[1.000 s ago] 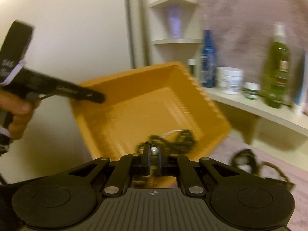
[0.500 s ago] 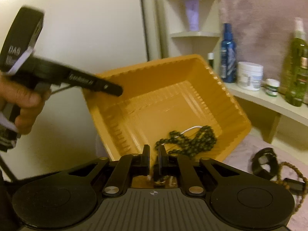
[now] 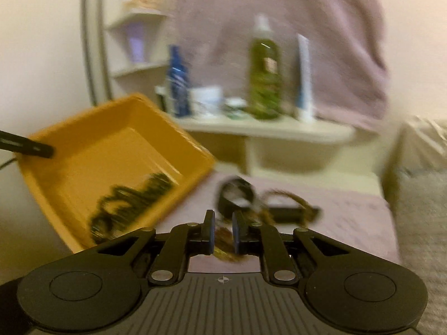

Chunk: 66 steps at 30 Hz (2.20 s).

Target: Organize jewelry

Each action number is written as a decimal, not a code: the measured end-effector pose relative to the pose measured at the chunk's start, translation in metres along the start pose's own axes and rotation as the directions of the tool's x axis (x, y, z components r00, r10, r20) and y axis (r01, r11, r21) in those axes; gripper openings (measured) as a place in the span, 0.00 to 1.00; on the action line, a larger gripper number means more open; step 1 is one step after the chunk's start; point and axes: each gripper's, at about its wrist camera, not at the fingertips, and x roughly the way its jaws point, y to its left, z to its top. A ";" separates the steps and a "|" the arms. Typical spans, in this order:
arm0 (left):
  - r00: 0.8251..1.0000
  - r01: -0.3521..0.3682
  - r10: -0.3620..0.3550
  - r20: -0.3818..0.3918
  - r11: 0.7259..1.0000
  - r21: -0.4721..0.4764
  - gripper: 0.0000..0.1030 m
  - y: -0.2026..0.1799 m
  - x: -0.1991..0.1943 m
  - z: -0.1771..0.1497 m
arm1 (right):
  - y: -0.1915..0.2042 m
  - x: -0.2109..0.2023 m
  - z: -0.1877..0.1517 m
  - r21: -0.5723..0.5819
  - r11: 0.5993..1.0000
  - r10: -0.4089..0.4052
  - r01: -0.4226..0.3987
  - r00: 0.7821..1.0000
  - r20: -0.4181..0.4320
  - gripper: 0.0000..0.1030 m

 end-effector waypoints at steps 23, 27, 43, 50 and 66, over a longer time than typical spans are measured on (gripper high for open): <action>1.000 -0.002 0.002 -0.004 1.000 -0.003 0.07 0.003 0.002 0.001 | -0.004 0.039 -0.021 0.005 0.999 -0.042 0.043 0.994 -0.104 0.32; 1.000 -0.002 0.002 -0.005 1.000 -0.003 0.07 0.003 0.003 0.001 | 0.000 0.051 -0.025 0.008 0.999 -0.040 0.041 0.991 -0.126 0.23; 1.000 0.000 0.000 -0.004 1.000 -0.004 0.07 0.005 0.005 0.000 | 0.011 0.048 -0.029 -0.045 0.998 -0.045 0.039 0.991 -0.127 0.05; 1.000 0.000 0.000 -0.003 1.000 -0.005 0.07 0.005 0.004 0.000 | 0.014 0.024 -0.020 -0.047 0.998 -0.052 0.049 0.996 -0.068 0.04; 1.000 0.001 -0.001 -0.001 1.000 -0.004 0.07 0.004 0.004 -0.002 | 0.025 -0.012 0.021 -0.094 0.996 0.002 0.003 0.999 0.049 0.04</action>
